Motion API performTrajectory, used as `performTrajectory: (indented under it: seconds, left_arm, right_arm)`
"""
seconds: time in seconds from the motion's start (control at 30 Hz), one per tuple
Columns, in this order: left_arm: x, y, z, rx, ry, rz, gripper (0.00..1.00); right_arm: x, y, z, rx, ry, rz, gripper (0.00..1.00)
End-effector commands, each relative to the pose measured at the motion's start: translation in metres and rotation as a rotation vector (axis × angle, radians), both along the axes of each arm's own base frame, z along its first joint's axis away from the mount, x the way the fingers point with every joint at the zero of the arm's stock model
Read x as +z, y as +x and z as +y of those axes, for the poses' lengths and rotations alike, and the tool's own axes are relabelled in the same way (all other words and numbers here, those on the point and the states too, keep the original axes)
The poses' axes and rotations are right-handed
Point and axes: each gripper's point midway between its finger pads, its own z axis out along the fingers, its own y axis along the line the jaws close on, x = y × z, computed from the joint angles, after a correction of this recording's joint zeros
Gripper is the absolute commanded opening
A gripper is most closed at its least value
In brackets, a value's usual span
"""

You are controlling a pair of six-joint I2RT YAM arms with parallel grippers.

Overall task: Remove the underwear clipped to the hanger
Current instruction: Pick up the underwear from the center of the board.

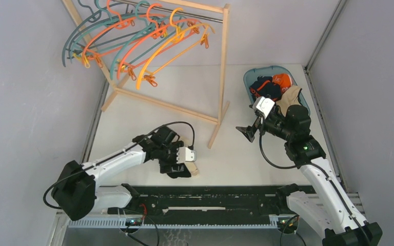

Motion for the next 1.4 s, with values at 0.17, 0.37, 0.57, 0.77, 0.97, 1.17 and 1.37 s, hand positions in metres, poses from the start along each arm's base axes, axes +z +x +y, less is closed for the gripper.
performTrajectory:
  seconds: [0.17, 0.37, 0.57, 0.77, 0.97, 1.17, 1.37]
  left_arm:
    - [-0.021, -0.007, -0.006, -0.004, 0.041, 0.019, 0.55]
    - [-0.009, -0.003, -0.007, -0.001, 0.052, 0.012, 0.17]
    - [0.023, 0.006, -0.011, 0.001, 0.018, -0.052, 0.0]
    - [0.079, 0.022, -0.019, -0.004, -0.079, -0.206, 0.0]
    - [0.146, 0.028, -0.034, -0.058, -0.247, -0.374, 0.0]
    - [0.216, 0.028, -0.058, -0.116, -0.477, -0.525, 0.0]
    - [0.258, 0.022, -0.086, -0.147, -0.629, -0.474, 0.0]
  right_arm:
    - [0.01, -0.001, 0.001, 0.016, 0.012, -0.042, 1.0]
    - [0.009, -0.002, 0.002, 0.022, 0.013, -0.039, 1.0]
    - [0.01, -0.003, 0.003, 0.034, 0.015, -0.04, 1.0]
    - [0.01, -0.008, 0.007, 0.062, 0.022, -0.034, 1.0]
    - [0.012, -0.023, 0.017, 0.153, 0.052, -0.017, 1.0]
    - [0.014, -0.048, 0.034, 0.297, 0.082, -0.008, 1.0]
    - [0.019, -0.067, 0.05, 0.399, 0.095, -0.016, 1.0]
